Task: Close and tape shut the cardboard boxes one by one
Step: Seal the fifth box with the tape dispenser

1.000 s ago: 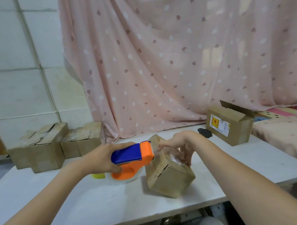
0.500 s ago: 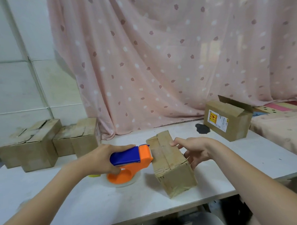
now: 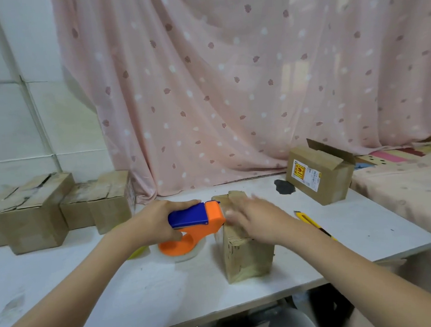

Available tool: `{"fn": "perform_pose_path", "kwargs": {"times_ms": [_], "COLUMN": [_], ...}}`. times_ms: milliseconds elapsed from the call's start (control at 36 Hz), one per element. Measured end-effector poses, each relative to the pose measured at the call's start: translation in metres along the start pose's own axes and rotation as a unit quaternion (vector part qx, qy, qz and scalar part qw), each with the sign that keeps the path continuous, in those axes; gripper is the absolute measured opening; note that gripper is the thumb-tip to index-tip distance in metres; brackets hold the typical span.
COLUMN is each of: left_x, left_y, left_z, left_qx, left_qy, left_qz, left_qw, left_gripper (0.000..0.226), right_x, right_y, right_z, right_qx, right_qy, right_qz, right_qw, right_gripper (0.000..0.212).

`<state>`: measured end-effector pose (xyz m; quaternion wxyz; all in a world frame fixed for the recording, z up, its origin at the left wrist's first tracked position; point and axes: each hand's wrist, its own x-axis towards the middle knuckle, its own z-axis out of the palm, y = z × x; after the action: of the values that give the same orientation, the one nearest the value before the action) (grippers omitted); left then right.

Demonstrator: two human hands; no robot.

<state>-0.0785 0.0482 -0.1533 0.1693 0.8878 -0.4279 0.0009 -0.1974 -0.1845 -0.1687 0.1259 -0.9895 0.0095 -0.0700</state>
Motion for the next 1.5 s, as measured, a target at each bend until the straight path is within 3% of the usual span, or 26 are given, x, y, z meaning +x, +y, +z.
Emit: {"fn": "perform_pose_path", "kwargs": {"times_ms": [83, 194, 361, 528, 722, 1056, 1222, 1500], "left_x": [0.004, 0.008, 0.014, 0.005, -0.017, -0.053, -0.054, -0.037], "left_y": [0.003, 0.004, -0.001, -0.013, -0.038, -0.058, -0.046, -0.03], "left_z": [0.0, 0.0, 0.002, 0.004, 0.001, -0.018, -0.016, -0.018], "left_qx": [0.008, 0.011, 0.01, 0.015, 0.023, 0.089, 0.187, 0.284], "left_qy": [0.006, 0.005, 0.003, -0.013, -0.012, -0.09, -0.082, -0.069], "left_qz": [0.002, 0.007, 0.01, 0.005, -0.016, -0.073, -0.057, 0.001], "left_qw": [1.0, 1.0, 1.0, 1.0, 1.0, 0.989, 0.977, 0.956], "left_gripper": [0.081, 0.081, 0.08, 0.087, 0.087, 0.086, 0.093, 0.089], "right_x": [-0.002, -0.003, -0.01, -0.014, -0.014, -0.016, -0.017, -0.013], "right_y": [0.001, 0.002, -0.004, -0.008, -0.012, -0.022, -0.022, -0.018], "right_z": [0.014, 0.023, 0.027, 0.027, 0.024, 0.018, 0.016, 0.021], "right_qx": [-0.026, -0.075, -0.092, -0.121, -0.123, -0.109, -0.121, -0.119], "right_qy": [-0.047, -0.033, -0.011, -0.019, -0.042, -0.042, -0.037, -0.035], "right_qz": [-0.023, -0.037, -0.018, -0.019, 0.006, 0.025, 0.004, 0.011], "right_qw": [0.998, 0.996, 0.996, 0.992, 0.992, 0.993, 0.992, 0.992], "right_gripper": [0.041, 0.066, 0.073, 0.095, 0.098, 0.107, 0.078, 0.075]}}
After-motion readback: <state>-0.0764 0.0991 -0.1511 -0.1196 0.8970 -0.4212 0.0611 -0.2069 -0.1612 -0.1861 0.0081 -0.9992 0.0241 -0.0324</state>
